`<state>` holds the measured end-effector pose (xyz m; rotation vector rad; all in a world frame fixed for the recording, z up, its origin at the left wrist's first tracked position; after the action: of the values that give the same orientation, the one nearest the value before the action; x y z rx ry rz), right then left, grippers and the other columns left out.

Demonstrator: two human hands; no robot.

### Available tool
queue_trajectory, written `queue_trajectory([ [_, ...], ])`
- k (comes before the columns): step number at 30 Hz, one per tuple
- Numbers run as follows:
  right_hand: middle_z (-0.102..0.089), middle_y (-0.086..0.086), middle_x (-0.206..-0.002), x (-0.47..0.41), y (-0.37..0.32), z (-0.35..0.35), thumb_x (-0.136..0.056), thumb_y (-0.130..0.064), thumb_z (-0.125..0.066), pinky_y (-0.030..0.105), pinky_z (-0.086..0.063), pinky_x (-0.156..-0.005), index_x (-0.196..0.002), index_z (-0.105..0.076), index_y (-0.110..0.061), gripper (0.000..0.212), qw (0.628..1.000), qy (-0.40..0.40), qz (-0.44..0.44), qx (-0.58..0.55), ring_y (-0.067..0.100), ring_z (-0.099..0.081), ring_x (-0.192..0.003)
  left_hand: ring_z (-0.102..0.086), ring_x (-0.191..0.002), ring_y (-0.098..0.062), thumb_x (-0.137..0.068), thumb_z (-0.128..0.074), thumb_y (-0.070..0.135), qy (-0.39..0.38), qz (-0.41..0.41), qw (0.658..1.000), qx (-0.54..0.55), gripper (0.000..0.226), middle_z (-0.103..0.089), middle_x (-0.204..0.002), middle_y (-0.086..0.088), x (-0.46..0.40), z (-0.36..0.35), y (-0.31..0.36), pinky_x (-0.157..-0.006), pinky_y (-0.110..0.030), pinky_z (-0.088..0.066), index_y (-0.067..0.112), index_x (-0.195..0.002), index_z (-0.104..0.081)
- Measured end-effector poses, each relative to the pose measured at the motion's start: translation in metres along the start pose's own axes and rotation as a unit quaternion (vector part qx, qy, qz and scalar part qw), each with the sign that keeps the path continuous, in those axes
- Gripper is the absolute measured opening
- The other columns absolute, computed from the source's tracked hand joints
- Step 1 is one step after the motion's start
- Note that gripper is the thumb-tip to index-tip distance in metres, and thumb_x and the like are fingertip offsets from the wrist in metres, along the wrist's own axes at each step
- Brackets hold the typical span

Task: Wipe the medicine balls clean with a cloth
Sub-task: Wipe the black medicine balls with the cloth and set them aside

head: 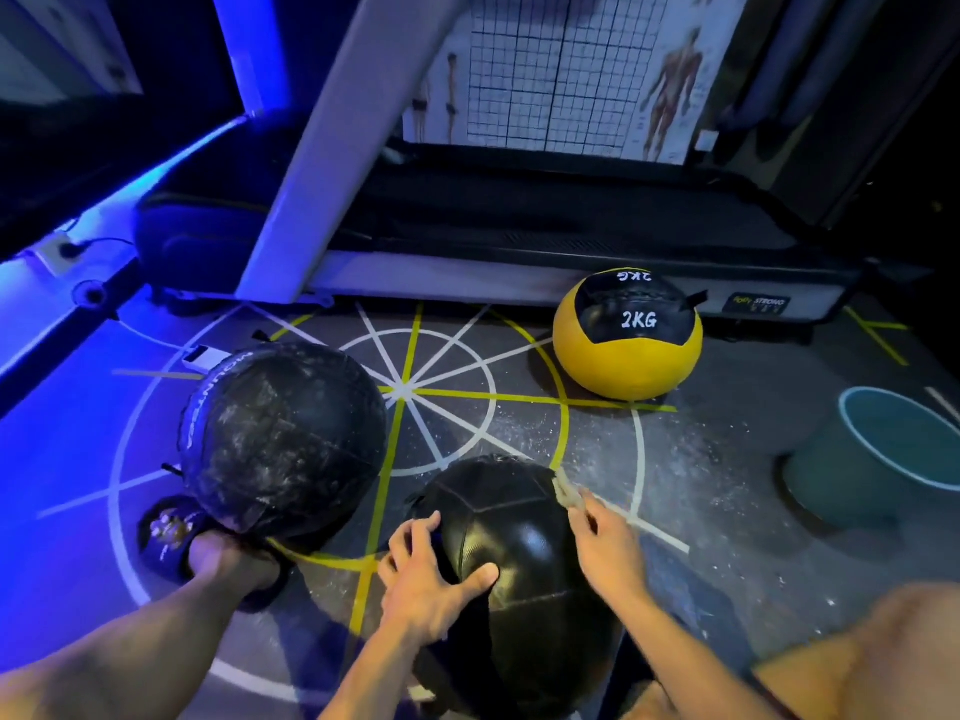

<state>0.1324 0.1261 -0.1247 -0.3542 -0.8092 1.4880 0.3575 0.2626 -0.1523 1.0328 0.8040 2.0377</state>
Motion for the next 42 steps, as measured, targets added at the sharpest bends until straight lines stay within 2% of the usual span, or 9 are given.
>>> queue_trajectory([
  [6, -0.050, -0.006, -0.153, 0.024, 0.026, 0.012, -0.106, -0.031, -0.051, 0.041, -0.036, -0.116, -0.148, -0.052, -0.027, 0.043, 0.997, 0.026, -0.010, -0.077, 0.024, -0.047, -0.141, -0.027, -0.136, -0.027, -0.072, -0.061, 0.080, 0.043, -0.066, 0.993, -0.089, 0.065, -0.033, -0.134, 0.006, -0.005, 0.021, 0.026, -0.108, -0.034, -0.027, 0.040, -0.123, -0.051],
  [12, -0.043, -0.023, -0.149, 0.039, 0.019, 0.011, -0.104, -0.030, -0.054, 0.022, -0.028, -0.117, -0.148, -0.051, -0.033, 0.044, 0.996, 0.028, 0.044, -0.079, 0.008, -0.043, -0.142, -0.024, -0.142, -0.027, -0.068, -0.046, 0.091, 0.042, -0.084, 0.993, -0.078, 0.090, -0.034, -0.154, 0.010, -0.012, 0.001, 0.025, -0.115, -0.044, -0.028, 0.039, -0.143, -0.047],
  [20, -0.041, -0.022, -0.155, 0.054, -0.044, -0.030, -0.104, -0.021, -0.055, 0.013, -0.017, -0.121, -0.149, -0.049, -0.032, 0.047, 0.916, -0.102, 0.380, 0.076, -0.009, -0.029, -0.145, -0.026, -0.129, -0.006, -0.066, -0.063, 0.087, 0.108, -0.149, 0.982, -0.026, 0.067, -0.034, -0.141, 0.035, 0.005, -0.004, 0.006, -0.109, -0.036, -0.023, 0.054, -0.123, -0.053],
  [24, -0.074, -0.015, -0.096, -0.036, -0.016, 0.002, -0.104, -0.023, -0.055, 0.009, -0.045, -0.066, -0.114, -0.073, -0.034, 0.023, 0.985, -0.065, 0.154, 0.037, 0.008, -0.068, -0.081, -0.018, -0.135, 0.006, -0.065, -0.070, 0.082, 0.137, -0.158, 0.978, 0.006, 0.066, -0.038, -0.141, 0.034, 0.005, -0.005, -0.001, -0.110, -0.036, -0.022, 0.049, -0.122, -0.060],
  [26, -0.073, -0.016, -0.097, -0.038, -0.024, -0.002, -0.105, -0.024, -0.054, 0.024, -0.049, -0.076, -0.101, -0.071, -0.040, 0.024, 0.989, -0.059, 0.128, 0.045, 0.008, -0.067, -0.088, -0.018, -0.137, 0.004, -0.065, -0.072, 0.082, 0.143, -0.158, 0.977, 0.021, 0.067, -0.039, -0.141, 0.032, 0.006, -0.007, -0.002, -0.112, -0.038, -0.023, 0.049, -0.122, -0.061],
  [29, -0.046, -0.029, -0.143, 0.018, -0.080, -0.039, -0.103, -0.023, -0.056, 0.014, -0.023, -0.117, -0.139, -0.057, -0.039, 0.039, 0.939, -0.136, 0.308, 0.067, -0.011, -0.042, -0.131, -0.023, -0.138, -0.006, -0.064, -0.071, 0.084, 0.154, -0.154, 0.976, 0.025, 0.067, -0.040, -0.141, 0.032, 0.003, -0.006, -0.005, -0.115, -0.037, -0.021, 0.051, -0.122, -0.061],
  [34, -0.071, -0.020, -0.099, -0.058, -0.056, -0.018, -0.105, -0.021, -0.053, 0.016, -0.045, -0.076, -0.121, -0.070, -0.039, 0.029, 0.981, -0.096, 0.158, 0.057, 0.000, -0.065, -0.087, -0.027, -0.137, -0.012, -0.063, -0.073, 0.082, 0.155, -0.162, 0.974, 0.024, 0.068, -0.041, -0.137, 0.033, 0.004, -0.014, 0.003, -0.112, -0.011, -0.007, 0.051, -0.123, -0.063],
  [39, -0.045, -0.019, -0.152, 0.009, -0.085, -0.060, -0.105, -0.022, -0.051, 0.014, -0.016, -0.120, -0.145, -0.056, -0.033, 0.042, 0.907, -0.203, 0.352, 0.114, -0.004, -0.036, -0.142, -0.030, -0.134, -0.014, -0.063, -0.070, 0.086, 0.169, -0.169, 0.971, 0.019, 0.066, -0.040, -0.137, 0.036, 0.004, -0.019, 0.004, -0.111, -0.008, -0.007, 0.051, -0.120, -0.064],
  [42, -0.066, -0.012, -0.128, -0.051, -0.058, -0.038, -0.104, -0.023, -0.053, 0.025, -0.045, -0.095, -0.131, -0.067, -0.034, 0.033, 0.954, -0.156, 0.232, 0.105, 0.012, -0.062, -0.114, -0.024, -0.138, -0.009, -0.064, -0.070, 0.085, 0.157, -0.175, 0.972, 0.020, 0.066, -0.040, -0.139, 0.035, 0.003, -0.025, 0.009, -0.112, -0.011, -0.006, 0.053, -0.122, -0.063],
])
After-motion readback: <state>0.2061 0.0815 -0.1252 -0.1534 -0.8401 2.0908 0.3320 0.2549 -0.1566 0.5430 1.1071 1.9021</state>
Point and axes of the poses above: each hand's wrist, its own x-axis away from the middle knuckle, its own z-axis out of the back of the hand, y = z × x, the point moved 9 cm from there along -x, towards the middle knuckle
